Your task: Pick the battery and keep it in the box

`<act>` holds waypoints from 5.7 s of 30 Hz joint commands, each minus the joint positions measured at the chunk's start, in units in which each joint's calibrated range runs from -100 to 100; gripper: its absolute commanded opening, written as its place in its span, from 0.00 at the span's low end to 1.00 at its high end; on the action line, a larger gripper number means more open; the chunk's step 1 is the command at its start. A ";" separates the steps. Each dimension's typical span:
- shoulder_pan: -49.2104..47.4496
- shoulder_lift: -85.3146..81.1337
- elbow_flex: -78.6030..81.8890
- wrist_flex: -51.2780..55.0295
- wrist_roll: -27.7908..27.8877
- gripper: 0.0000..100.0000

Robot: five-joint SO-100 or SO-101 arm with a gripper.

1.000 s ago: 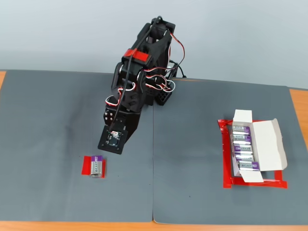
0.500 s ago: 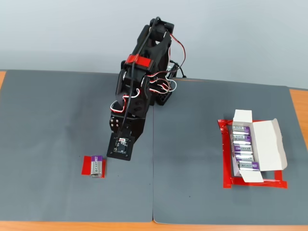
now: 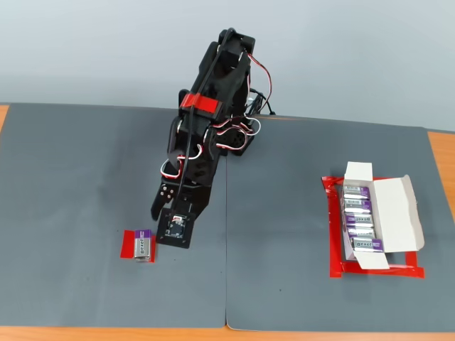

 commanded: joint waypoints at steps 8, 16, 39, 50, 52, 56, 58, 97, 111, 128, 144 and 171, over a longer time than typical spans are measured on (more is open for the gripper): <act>3.16 3.21 -3.05 -5.85 5.97 0.25; 3.31 6.10 -3.05 -5.94 8.21 0.26; 8.01 15.93 -3.14 -14.36 10.03 0.36; 7.94 18.98 -3.14 -17.22 10.03 0.36; 7.94 19.58 -3.14 -17.57 10.13 0.36; 7.94 20.85 -3.14 -17.57 10.19 0.36; 7.94 21.36 -3.14 -17.57 10.13 0.36; 7.94 23.56 -3.23 -17.65 9.67 0.11; 6.15 21.27 -17.16 -9.58 3.52 0.11; 3.31 17.37 -14.27 -8.89 3.47 0.11; 1.97 12.96 -13.36 -8.71 3.41 0.11; -18.69 -6.96 -13.27 -8.63 1.33 0.11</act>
